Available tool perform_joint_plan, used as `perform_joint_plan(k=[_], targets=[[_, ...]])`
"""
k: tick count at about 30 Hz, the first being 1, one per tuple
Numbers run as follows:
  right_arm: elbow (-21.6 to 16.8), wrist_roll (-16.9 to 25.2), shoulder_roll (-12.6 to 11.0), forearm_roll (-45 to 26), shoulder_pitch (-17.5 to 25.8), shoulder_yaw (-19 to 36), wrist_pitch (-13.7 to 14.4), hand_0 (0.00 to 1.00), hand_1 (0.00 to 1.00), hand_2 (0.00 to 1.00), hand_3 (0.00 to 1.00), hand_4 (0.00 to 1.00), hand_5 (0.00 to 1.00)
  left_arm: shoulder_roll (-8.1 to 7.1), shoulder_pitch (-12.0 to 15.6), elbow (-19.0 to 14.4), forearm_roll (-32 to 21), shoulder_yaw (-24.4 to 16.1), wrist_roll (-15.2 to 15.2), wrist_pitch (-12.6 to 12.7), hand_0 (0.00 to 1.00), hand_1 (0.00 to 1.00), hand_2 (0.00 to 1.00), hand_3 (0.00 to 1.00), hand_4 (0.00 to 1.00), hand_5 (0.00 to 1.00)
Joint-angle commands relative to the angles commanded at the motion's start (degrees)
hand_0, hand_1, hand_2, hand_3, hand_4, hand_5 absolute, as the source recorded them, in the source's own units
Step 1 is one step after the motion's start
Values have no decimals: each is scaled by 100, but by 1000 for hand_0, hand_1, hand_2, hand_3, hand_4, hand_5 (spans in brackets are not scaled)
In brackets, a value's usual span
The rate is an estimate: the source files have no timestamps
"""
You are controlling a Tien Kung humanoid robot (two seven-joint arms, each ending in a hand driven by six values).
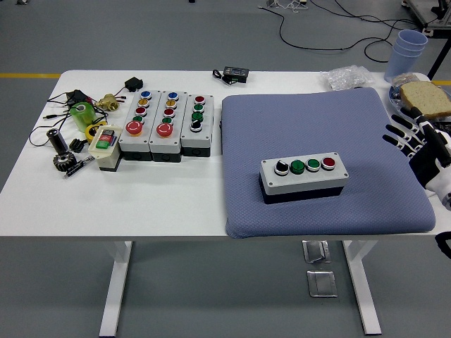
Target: Pick up the button,place it on the desk,press the button,press the button
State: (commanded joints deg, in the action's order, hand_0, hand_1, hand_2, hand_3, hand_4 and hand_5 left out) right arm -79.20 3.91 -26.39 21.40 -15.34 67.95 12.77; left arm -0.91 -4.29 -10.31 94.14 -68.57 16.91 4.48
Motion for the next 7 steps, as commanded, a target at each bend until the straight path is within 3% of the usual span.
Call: perform_joint_plan(k=[7], targets=[[-42, -22, 39, -40, 117, 33, 28, 685, 624, 680, 647, 692, 406, 14, 32, 0, 7, 28, -15, -10, 643, 643, 654, 567, 313, 860]])
